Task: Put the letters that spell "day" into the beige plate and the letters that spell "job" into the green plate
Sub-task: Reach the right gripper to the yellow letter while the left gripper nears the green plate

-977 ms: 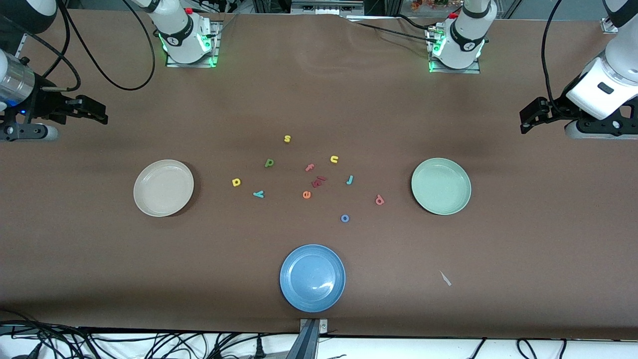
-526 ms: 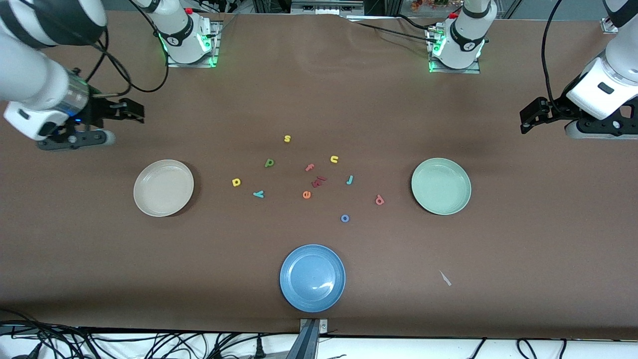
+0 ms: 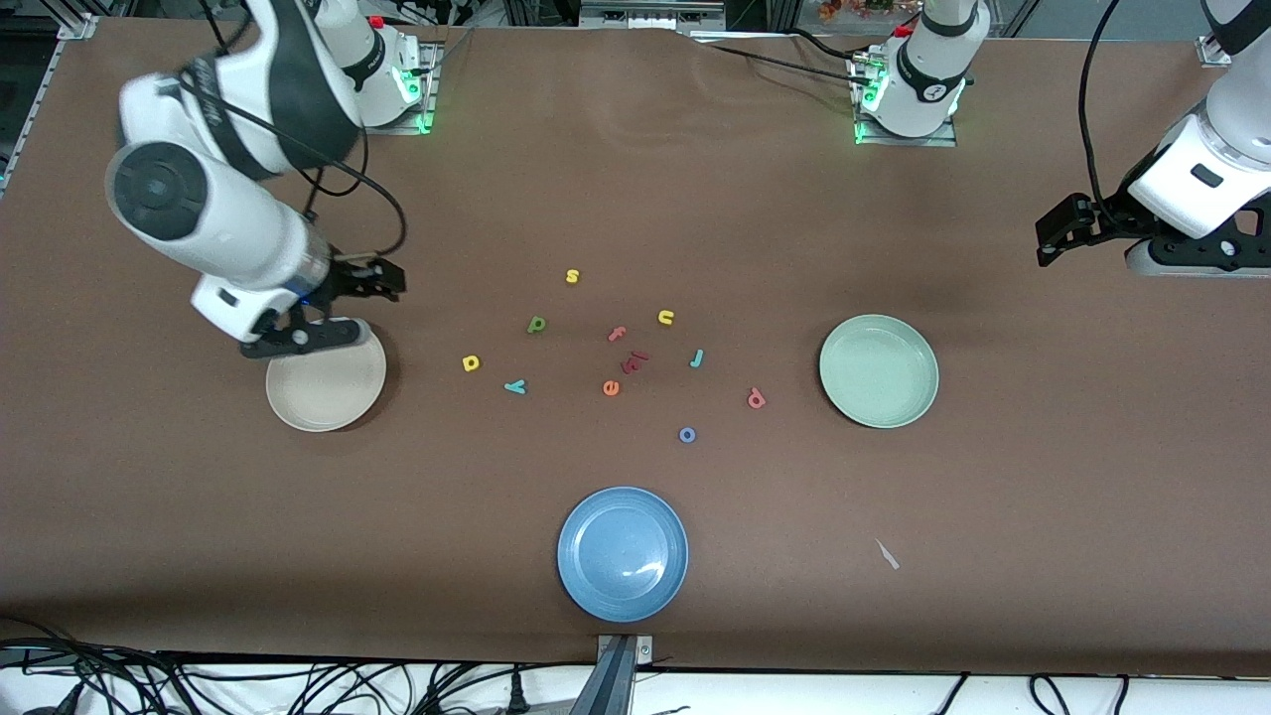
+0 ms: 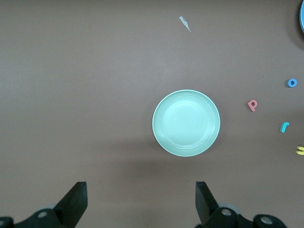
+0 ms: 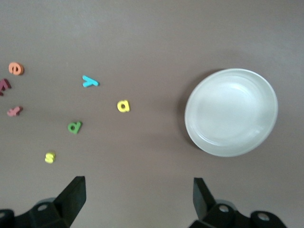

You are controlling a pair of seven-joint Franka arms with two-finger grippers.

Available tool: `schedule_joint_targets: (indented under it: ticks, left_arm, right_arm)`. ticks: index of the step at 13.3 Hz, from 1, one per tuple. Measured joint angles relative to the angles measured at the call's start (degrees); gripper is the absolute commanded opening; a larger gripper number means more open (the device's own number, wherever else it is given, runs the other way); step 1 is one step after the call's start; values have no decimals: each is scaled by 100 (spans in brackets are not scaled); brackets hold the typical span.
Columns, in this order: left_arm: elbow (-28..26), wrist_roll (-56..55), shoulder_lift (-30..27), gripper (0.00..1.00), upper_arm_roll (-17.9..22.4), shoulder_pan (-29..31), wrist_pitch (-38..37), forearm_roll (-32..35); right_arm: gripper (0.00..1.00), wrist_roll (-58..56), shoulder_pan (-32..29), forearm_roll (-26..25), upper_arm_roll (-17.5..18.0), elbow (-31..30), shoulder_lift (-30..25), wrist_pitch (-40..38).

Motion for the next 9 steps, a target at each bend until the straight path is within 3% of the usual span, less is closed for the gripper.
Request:
schedule_joint_targets:
  ticks: [5,9]
  left_arm:
    - [-2,0,23,100,3,61,-2,-39]
    - [-36,8,464,100,-37,59,41,-264]
  right_arm:
    - [100,41,126,14,3,-1265,378,2444]
    - [100,41,176,14,7,-1633,833,3522]
